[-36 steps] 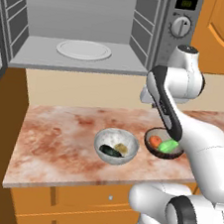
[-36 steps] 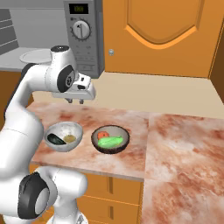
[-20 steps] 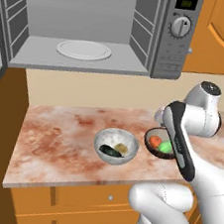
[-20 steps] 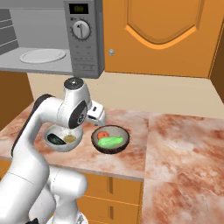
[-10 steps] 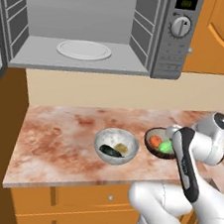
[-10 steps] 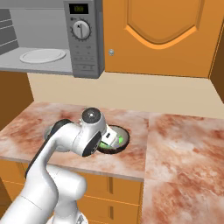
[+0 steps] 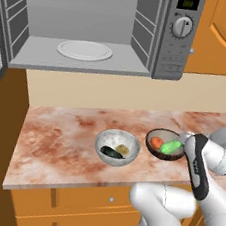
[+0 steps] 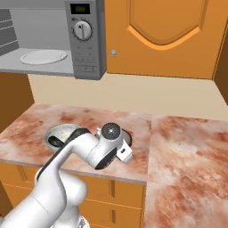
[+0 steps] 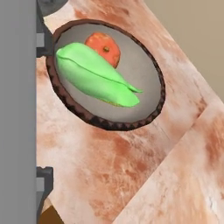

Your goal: Place the bowl containing the squash and corn in the microwave. Close the microwave door and press the start button to microwave the meal.

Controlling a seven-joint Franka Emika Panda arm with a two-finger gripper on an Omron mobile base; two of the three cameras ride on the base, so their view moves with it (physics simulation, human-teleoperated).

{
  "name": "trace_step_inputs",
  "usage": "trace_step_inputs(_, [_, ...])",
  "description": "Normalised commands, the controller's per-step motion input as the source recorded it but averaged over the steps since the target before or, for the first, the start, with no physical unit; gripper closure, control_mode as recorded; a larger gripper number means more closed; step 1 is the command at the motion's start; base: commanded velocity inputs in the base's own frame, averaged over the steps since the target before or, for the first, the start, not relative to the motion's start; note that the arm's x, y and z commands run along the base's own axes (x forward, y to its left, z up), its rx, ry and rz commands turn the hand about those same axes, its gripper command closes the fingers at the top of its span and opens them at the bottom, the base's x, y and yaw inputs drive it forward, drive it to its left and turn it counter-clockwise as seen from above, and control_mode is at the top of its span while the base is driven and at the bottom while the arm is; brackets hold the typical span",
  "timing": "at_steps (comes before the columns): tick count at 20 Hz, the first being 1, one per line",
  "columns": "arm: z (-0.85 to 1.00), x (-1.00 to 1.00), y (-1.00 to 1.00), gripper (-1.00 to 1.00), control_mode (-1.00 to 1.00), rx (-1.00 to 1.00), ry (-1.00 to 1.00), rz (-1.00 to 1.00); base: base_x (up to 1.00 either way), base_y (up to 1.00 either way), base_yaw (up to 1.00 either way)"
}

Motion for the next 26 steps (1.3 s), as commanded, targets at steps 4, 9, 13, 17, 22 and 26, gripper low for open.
trace_step_inputs(4, [-0.11,0.03,-0.19,-1.0,-1.0,0.1,0.03,-0.03,0.0,0.0,0.0])
trace_step_inputs(9, [-0.21,0.12,0.0,-1.0,-1.0,0.03,0.01,0.0,0.0,0.0,0.0])
trace_step_inputs(13, [-0.23,0.22,0.0,-1.0,-1.0,0.0,0.06,0.0,0.0,0.0,0.0])
trace_step_inputs(17, [-0.14,0.25,0.0,-1.0,-1.0,0.0,0.14,0.0,0.0,0.0,0.0])
trace_step_inputs(22, [-0.16,0.23,0.0,-1.0,-1.0,0.0,0.08,0.0,0.0,0.0,0.0])
trace_step_inputs(26, [-0.15,0.19,0.0,-1.0,-1.0,0.01,0.02,0.0,0.0,0.0,0.0])
